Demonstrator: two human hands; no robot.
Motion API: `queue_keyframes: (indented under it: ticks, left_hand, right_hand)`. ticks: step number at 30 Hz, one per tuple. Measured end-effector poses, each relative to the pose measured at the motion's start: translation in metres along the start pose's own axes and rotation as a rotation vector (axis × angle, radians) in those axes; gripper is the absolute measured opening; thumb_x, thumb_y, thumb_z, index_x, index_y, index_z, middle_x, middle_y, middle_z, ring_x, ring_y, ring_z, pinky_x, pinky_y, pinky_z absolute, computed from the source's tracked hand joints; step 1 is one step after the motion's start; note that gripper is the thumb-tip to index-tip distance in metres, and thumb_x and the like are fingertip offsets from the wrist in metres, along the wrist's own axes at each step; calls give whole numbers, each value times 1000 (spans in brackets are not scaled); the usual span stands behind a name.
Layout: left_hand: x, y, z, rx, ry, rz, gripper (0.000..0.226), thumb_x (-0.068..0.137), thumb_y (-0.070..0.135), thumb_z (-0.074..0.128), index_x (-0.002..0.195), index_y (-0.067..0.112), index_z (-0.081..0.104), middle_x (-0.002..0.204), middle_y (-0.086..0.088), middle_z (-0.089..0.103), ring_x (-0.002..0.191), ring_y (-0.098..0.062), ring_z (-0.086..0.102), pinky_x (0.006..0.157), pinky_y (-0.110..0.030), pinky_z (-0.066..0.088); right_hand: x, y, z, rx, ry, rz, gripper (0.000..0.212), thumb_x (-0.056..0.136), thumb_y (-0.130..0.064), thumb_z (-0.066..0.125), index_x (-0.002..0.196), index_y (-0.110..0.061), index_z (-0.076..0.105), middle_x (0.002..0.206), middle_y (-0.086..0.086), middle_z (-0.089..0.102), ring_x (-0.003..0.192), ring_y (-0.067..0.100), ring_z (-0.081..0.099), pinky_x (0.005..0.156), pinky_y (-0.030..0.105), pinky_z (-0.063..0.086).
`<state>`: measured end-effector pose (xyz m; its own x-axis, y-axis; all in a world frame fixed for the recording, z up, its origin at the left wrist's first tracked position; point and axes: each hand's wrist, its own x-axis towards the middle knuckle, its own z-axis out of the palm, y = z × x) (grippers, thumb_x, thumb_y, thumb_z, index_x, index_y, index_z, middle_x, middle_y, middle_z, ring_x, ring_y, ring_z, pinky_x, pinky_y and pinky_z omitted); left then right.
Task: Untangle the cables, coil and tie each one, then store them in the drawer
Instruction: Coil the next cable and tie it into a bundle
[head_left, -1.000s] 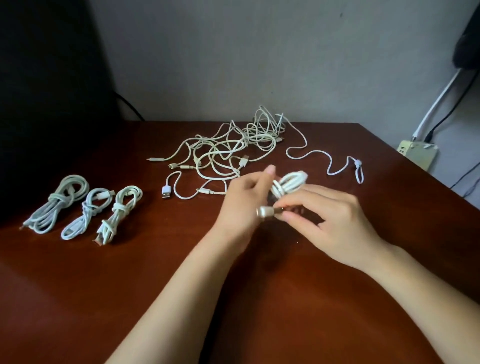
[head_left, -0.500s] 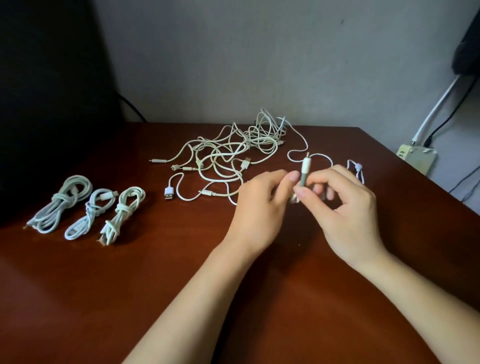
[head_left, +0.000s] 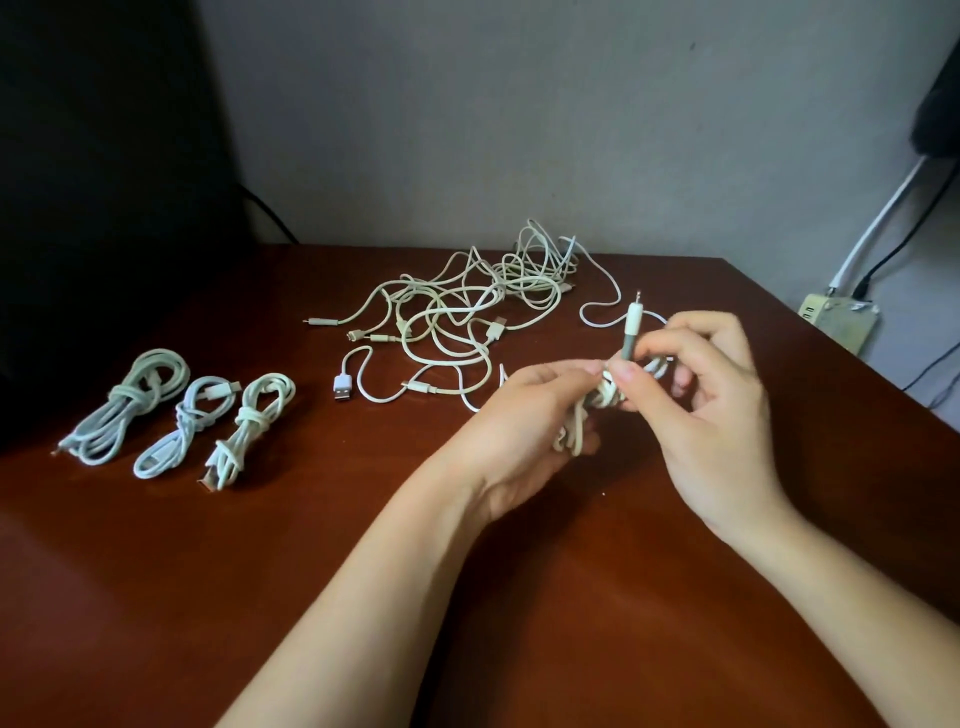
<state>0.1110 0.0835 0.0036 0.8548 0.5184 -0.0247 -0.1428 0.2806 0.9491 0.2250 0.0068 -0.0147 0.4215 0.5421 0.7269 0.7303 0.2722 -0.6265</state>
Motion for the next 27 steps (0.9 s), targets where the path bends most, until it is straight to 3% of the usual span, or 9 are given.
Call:
queue_keyframes:
  ticks: [6,10,12,14,17,21,24,27]
  left_hand:
    - [3,-1,-5,-97,94,155,18,100,8,41,113,9,52,67,1,55,53,-9,37,53,-23,28]
    - [5,-7,-8,76,180,273,15,101,9,41,110,15,51,88,-15,53,73,-25,36,60,-31,29]
    - [5,-9,-8,179,196,314,15,101,9,40,113,13,49,87,-15,51,68,-26,36,56,-28,31]
    - [4,-10,-8,259,197,344,16,101,9,40,114,13,48,80,-11,52,57,-20,37,49,-19,31]
    - [4,-11,-8,282,179,373,16,101,8,40,108,18,50,81,-7,55,63,-20,38,50,-21,33]
    - [5,-13,-6,390,142,461,19,100,6,43,104,22,50,81,4,56,65,-10,44,55,-16,36]
    - [5,-14,-5,445,134,472,18,100,7,42,106,22,50,77,10,55,60,-1,44,58,-15,37]
    - [5,-14,-4,470,130,484,22,100,7,41,103,27,49,73,13,54,55,1,46,59,-13,36]
  right_hand:
    - [0,-2,1,50,-21,68,4,76,-41,62,77,-37,62,85,-20,46,66,4,40,67,16,36]
    - [-1,-2,4,154,-120,166,13,75,-42,62,68,-31,63,76,-15,51,69,7,46,65,16,36]
    - [-1,-2,5,185,-165,214,14,75,-36,66,66,-27,64,72,-12,51,67,5,47,63,16,36]
    - [-1,-4,6,220,-200,267,13,77,-27,65,64,-25,65,68,-13,51,61,2,46,62,13,34]
    - [1,-5,3,267,-218,350,19,76,-25,62,58,-27,65,61,-15,52,58,1,49,62,12,34]
    - [2,-3,1,373,-220,513,15,72,-29,67,66,-16,69,55,-1,38,56,12,33,59,30,24]
    - [2,-2,-1,466,-224,610,21,66,-22,76,75,-4,70,63,10,33,54,7,30,58,24,27]
    - [5,-3,-1,551,-220,675,15,67,-17,72,76,-5,70,61,1,37,51,6,31,55,22,26]
